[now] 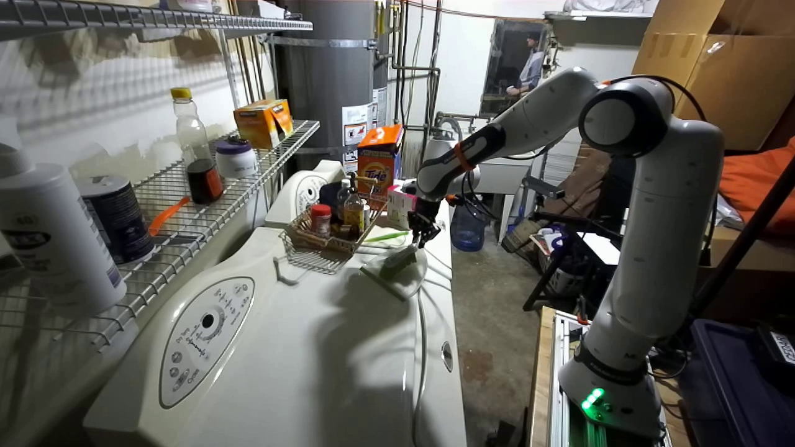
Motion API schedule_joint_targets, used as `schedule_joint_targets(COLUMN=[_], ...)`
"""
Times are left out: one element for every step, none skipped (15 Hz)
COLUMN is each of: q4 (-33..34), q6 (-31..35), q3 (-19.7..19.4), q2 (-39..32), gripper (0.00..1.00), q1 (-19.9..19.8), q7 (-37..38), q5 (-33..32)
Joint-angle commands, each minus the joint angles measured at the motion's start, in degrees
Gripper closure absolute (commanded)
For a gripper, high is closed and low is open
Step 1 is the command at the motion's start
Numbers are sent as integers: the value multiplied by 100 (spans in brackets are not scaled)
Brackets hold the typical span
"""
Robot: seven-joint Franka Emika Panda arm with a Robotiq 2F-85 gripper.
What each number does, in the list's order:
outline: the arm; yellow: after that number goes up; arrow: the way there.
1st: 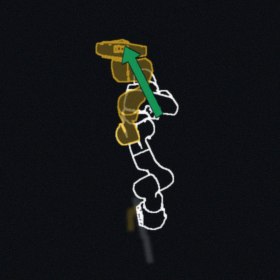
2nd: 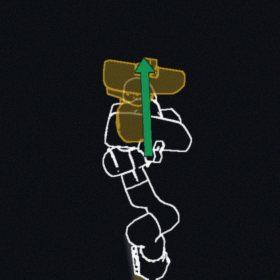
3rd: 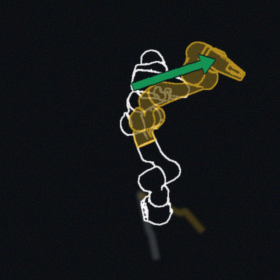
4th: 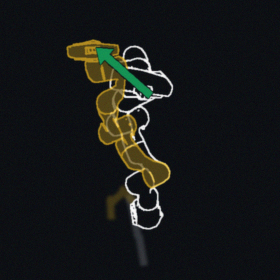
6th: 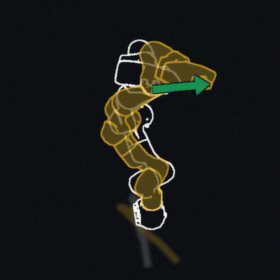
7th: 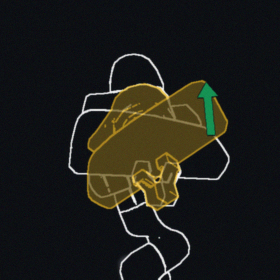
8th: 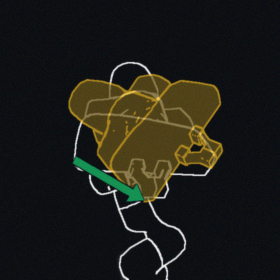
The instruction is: Put the hand broom on the dustpan
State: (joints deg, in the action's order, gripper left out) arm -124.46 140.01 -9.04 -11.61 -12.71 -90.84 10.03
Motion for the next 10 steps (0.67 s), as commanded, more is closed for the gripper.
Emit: schedule_joint_targets(q4=[166,170,162,164,165,157,155,159,155,153], q6=[30,38,41,39,36,47,64,63,62,47], q3=[133,130,137,138,143,149,154,161,164,173], q2=[-171,-192,-203,-221,-233,-241,-255,-265,-266,-258], gripper=[92,92,92,92,92,92,92,92,92,92], q1=[-157,-165,-182,-197,-213,-226,-235,-244,-247,-255], q7=[-169,-155,-171,-168,-168,-172,-179,-179,-160,-156], q5=[87,68,90,88,89,97,92,98,77,76])
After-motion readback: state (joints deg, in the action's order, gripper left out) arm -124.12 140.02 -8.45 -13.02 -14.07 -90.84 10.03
